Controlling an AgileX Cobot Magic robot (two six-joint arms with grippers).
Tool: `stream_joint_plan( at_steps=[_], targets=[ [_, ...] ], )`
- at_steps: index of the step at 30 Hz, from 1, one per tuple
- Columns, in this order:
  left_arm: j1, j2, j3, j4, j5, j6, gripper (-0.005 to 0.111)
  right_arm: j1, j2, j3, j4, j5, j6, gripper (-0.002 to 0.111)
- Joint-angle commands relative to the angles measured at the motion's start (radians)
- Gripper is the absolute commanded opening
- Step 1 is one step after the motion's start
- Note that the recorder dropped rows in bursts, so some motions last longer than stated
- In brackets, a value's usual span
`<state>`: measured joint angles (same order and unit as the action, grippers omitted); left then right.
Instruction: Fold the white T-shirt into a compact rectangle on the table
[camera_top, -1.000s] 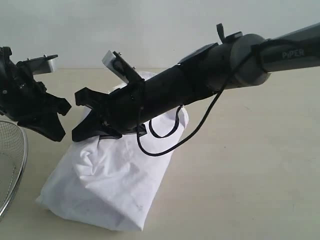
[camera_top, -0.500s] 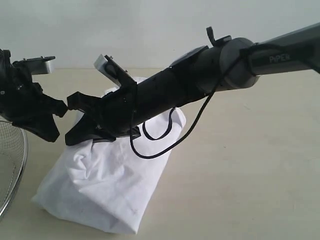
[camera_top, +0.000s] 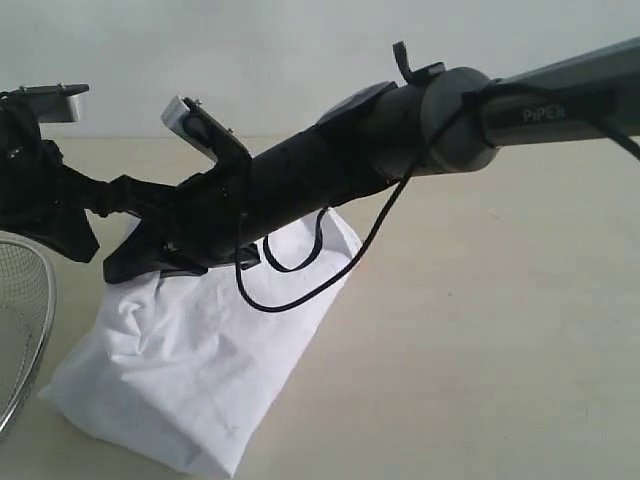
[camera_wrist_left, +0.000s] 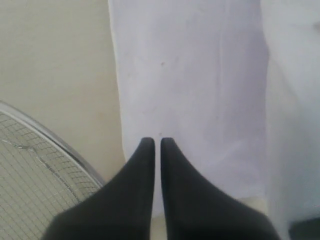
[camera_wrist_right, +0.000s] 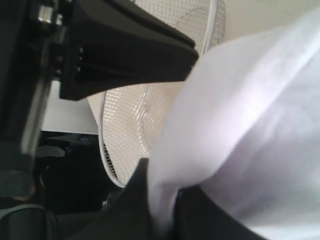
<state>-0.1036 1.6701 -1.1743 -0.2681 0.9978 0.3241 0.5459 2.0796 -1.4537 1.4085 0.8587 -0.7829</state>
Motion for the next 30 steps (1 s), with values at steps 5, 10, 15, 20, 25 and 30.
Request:
stream_joint_plan(
  at_steps=[5,10,15,20,25,30],
  targets=[
    [0.004,-0.020,-0.006,0.016,-0.006,-0.022,0.004,0.038,0.056,-0.074,-0.033,0.010,0.041,0.000],
    [0.004,-0.051,-0.008,0.074,-0.030,-0.074,0.004,0.054,0.068,-0.075,-0.035,-0.015,0.042,0.000],
    [0.004,-0.052,-0.012,0.074,-0.029,-0.077,0.004,0.065,0.107,-0.123,-0.040,0.005,0.070,0.000],
    [0.004,-0.052,-0.012,0.074,-0.028,-0.077,0.004,0.090,0.148,-0.176,-0.051,0.014,0.098,0.000],
    [0.004,-0.052,-0.012,0.071,-0.026,-0.077,0.004,0.102,0.181,-0.176,-0.066,-0.016,0.104,0.002],
    [0.004,-0.052,-0.012,0.066,-0.022,-0.077,0.004,0.102,0.201,-0.176,-0.069,0.002,0.116,0.068]
  ],
)
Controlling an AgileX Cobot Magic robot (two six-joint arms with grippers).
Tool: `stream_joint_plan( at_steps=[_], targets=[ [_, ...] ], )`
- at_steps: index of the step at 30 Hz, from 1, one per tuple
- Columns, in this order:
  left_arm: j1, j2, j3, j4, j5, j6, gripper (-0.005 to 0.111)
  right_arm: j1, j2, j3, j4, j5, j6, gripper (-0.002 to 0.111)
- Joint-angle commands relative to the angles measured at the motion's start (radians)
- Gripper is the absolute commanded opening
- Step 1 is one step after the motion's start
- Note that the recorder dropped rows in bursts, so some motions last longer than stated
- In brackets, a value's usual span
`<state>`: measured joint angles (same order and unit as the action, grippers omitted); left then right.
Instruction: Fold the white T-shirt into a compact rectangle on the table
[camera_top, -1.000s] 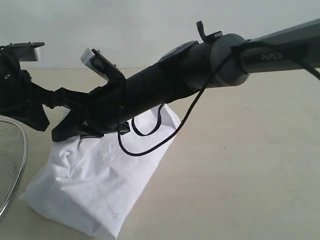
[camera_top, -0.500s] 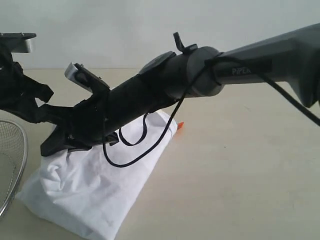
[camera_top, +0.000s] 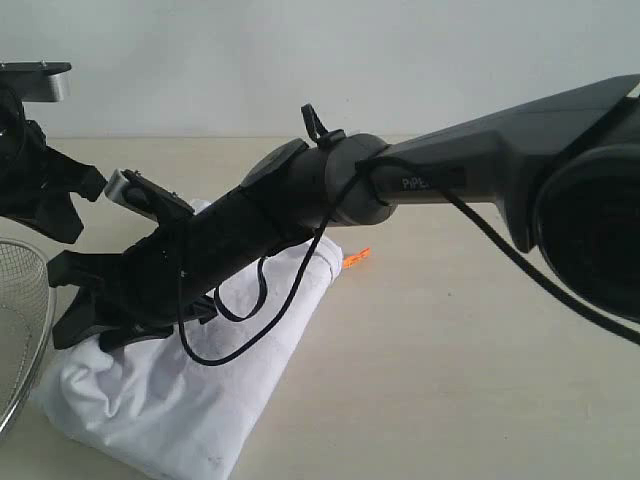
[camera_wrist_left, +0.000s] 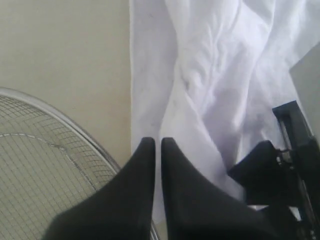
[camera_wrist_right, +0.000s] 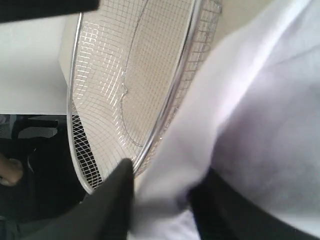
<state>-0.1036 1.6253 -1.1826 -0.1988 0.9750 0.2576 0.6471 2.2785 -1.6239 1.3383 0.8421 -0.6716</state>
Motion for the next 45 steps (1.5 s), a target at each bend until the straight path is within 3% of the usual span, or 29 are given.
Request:
stream_joint_plan(
  at_steps=[1,11,18,26,29,36,41,45],
  targets=[
    [0.004,-0.008,-0.004,-0.003,0.001,-0.010,0.004,0.001,0.002,-0.006,0.001,0.024,0.007,0.071],
    [0.004,-0.008,-0.004,-0.003,0.001,-0.010,0.004,0.001,-0.020,-0.006,-0.013,0.012,0.037,0.067],
    [0.004,-0.008,-0.004,-0.002,0.003,-0.004,0.004,-0.025,-0.106,-0.004,-0.187,-0.039,0.185,0.067],
    [0.004,-0.008,-0.004,-0.002,0.001,0.005,0.004,-0.121,-0.193,0.011,-0.330,0.052,0.298,0.064],
    [0.004,-0.008,-0.004,-0.002,0.001,0.022,0.004,-0.183,-0.235,0.044,-0.350,0.062,0.306,0.058],
    [0.004,-0.002,-0.004,-0.070,0.001,0.099,0.004,-0.302,-0.323,0.203,-0.390,0.094,0.300,0.058],
    [0.004,0.004,-0.004,-0.078,0.001,0.106,0.004,-0.327,-0.336,0.344,-0.364,0.025,0.295,0.058],
    [0.004,0.004,-0.004,-0.078,-0.001,0.106,0.004,-0.325,-0.334,0.426,-0.240,-0.052,0.223,0.058]
  ],
)
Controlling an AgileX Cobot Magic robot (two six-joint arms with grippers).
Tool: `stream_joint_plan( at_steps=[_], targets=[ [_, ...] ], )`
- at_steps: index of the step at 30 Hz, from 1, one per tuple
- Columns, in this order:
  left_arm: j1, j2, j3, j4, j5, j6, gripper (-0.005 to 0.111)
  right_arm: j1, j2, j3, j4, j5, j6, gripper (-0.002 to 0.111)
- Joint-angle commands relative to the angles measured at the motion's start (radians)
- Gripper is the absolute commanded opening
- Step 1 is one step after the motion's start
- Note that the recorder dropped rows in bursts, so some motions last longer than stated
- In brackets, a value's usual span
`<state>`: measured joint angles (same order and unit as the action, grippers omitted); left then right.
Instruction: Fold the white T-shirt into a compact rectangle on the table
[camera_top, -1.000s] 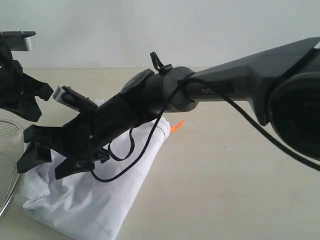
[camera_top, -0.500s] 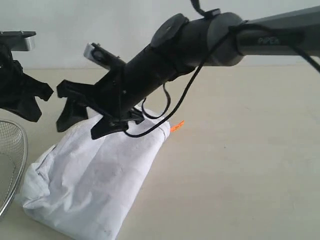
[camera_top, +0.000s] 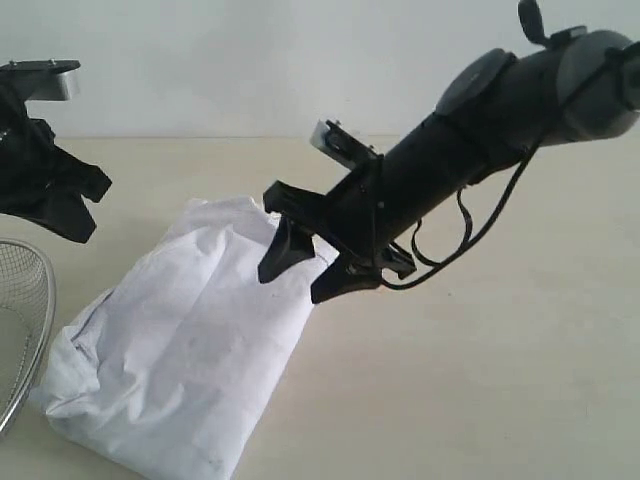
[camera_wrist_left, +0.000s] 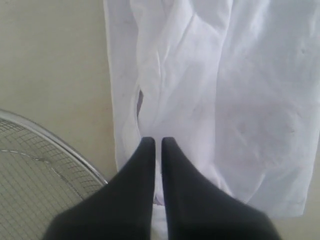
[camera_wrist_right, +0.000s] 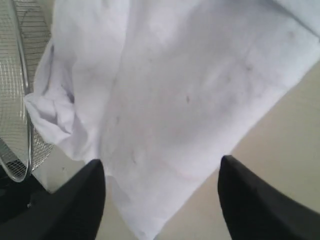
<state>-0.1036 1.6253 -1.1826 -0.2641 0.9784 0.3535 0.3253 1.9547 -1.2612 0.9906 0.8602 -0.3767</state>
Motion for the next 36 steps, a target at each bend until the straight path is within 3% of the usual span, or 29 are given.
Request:
stream_joint_plan(
  at_steps=[1,13,36],
  targets=[
    [0.004,0.004,-0.004,-0.013,-0.006,0.010,0.004,-0.003,-0.010,0.079,0.128,-0.077,-0.082,0.058],
    [0.004,0.004,-0.004,-0.016,-0.008,0.010,0.004,-0.005,-0.008,0.223,0.267,-0.202,-0.159,0.058],
    [0.002,0.004,-0.004,-0.042,-0.009,0.013,0.004,0.047,0.158,0.227,0.647,-0.150,-0.436,0.058]
  ],
)
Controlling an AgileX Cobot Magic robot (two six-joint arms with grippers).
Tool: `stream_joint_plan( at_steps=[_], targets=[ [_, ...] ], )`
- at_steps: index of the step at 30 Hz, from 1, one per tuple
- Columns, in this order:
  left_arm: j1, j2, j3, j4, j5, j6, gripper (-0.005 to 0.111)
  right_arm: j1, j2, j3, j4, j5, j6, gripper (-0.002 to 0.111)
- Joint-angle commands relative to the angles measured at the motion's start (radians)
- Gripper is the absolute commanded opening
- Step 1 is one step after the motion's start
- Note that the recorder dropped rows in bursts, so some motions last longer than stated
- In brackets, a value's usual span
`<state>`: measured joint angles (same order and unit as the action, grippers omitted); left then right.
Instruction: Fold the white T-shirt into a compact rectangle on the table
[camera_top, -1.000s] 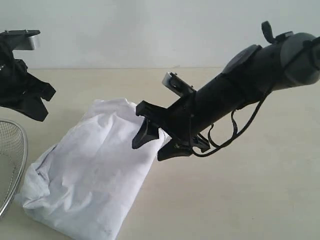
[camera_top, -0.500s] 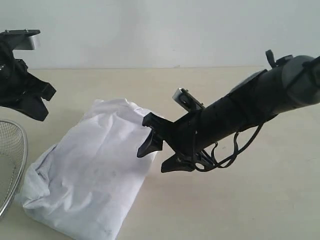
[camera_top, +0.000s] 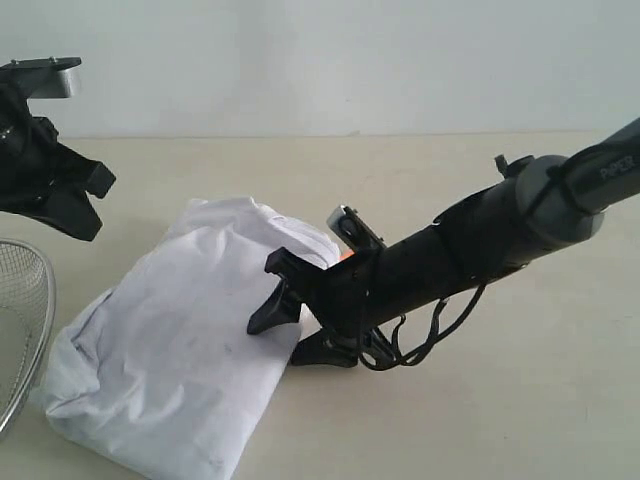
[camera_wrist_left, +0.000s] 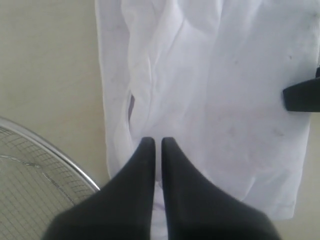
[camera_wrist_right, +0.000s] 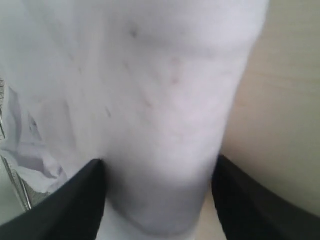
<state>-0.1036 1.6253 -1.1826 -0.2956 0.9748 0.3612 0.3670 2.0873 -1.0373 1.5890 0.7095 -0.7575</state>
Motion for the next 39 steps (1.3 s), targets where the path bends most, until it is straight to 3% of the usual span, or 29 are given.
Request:
stream_joint_plan(
  at_steps=[1,9,11,16,17,24,31,35,39],
  targets=[
    [0.002,0.004,-0.004,-0.011,-0.007,0.005,0.004,0.005,0.030,0.003,0.055,0.001,-0.062,0.058],
    [0.002,0.004,-0.004,-0.011,-0.007,0.005,0.004,0.005,0.041,0.003,0.118,-0.008,-0.176,0.056],
    [0.002,0.004,-0.004,-0.011,-0.007,0.005,0.004,0.005,0.041,0.003,0.123,-0.015,-0.212,0.046],
    [0.002,0.004,-0.004,-0.011,0.000,0.005,0.004,0.005,0.041,0.003,0.123,-0.017,-0.288,0.003],
    [0.002,0.004,-0.004,-0.011,0.000,0.005,0.004,0.003,0.041,0.003,0.121,-0.014,-0.292,0.000],
    [0.002,0.004,-0.004,-0.011,0.014,0.005,0.004,-0.024,0.018,0.001,-0.047,0.037,-0.271,0.000],
    [0.002,0.004,-0.004,-0.040,0.024,0.024,0.004,-0.200,-0.012,-0.001,-0.307,0.227,-0.129,0.000],
    [0.002,0.004,-0.004,-0.156,0.044,0.083,0.004,-0.312,-0.013,-0.002,-0.421,0.347,-0.129,0.000],
    [-0.034,0.004,-0.004,-0.262,0.102,0.151,0.004,-0.400,-0.013,-0.002,-0.525,0.346,-0.131,0.000]
  ],
)
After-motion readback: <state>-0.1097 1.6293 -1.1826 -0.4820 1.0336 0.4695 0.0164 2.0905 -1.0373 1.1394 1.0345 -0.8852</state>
